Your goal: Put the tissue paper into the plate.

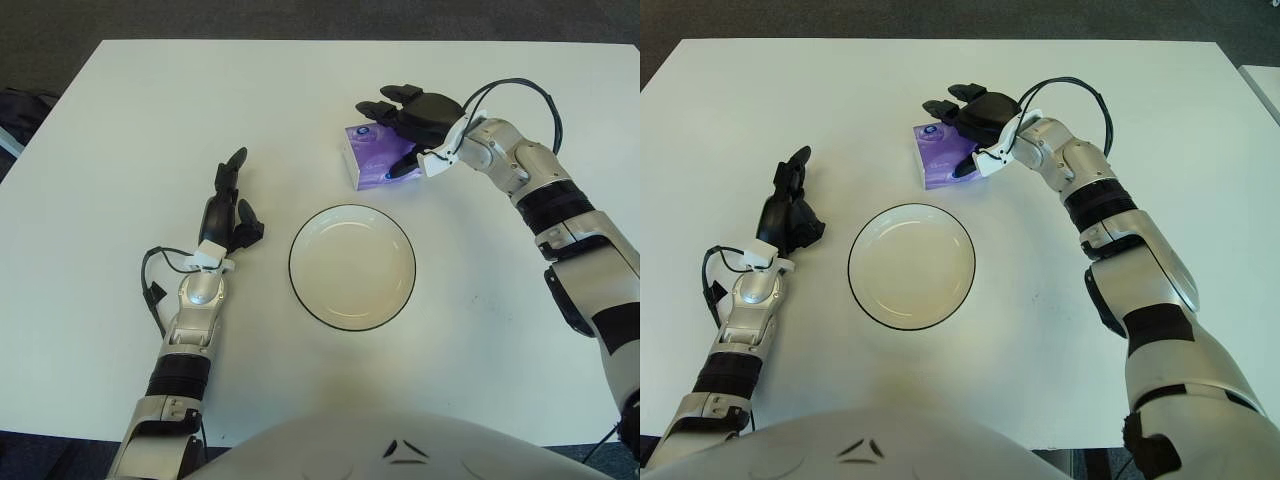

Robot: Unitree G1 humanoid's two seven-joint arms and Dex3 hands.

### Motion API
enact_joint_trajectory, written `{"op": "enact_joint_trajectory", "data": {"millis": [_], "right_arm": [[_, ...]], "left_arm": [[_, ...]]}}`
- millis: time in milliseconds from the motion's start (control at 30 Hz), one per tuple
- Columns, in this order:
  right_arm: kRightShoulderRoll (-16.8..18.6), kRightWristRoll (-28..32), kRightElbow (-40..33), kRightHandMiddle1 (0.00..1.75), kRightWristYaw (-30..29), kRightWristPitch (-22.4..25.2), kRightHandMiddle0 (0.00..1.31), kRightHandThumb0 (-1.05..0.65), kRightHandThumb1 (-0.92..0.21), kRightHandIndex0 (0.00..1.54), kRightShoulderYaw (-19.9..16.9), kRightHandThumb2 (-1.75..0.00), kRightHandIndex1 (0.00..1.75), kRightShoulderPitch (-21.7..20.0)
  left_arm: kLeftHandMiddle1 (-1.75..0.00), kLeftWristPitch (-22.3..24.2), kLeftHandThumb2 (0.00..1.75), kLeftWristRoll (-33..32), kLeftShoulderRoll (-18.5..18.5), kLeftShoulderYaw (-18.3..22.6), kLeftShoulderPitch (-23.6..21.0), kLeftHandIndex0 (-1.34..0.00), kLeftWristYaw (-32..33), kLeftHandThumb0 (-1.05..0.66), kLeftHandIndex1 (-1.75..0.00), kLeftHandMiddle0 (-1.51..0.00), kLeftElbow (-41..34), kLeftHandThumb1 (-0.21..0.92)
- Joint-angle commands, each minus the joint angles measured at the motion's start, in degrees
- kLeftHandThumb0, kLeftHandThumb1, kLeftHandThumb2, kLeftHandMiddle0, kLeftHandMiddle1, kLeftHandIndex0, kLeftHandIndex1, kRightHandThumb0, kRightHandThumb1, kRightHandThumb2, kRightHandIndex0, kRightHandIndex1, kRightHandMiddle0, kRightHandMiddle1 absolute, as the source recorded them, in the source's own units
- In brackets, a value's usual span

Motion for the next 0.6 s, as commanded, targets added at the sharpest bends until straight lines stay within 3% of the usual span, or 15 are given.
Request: {"op": "enact_joint_trajectory", "data": {"millis": [0,567], "right_arm": [[-1.0,-0.5,0.6,0.00,0.9,-0.7,0.00,-1.05,-0.92,0.00,0.7,-0.39,0.00,-0.5],[-0.4,-0.7,1.8,0.00,3.7,0.8,0.00,-1.05,-0.92,0.00,2.1,-0.38,0.00,0.6]], "left_arm": [[-0.01,3.4,1.24,0.1,-1.8,-1.2,4.9,0.00,-0.6,-0.90,-0.47,-0.08,4.0,0.92],[0.00,2.9,1.23,0.6,-1.7,-1.1,4.8,0.00,-0.3,-0.90,-0.46,-0.07,4.3,0.92]]}}
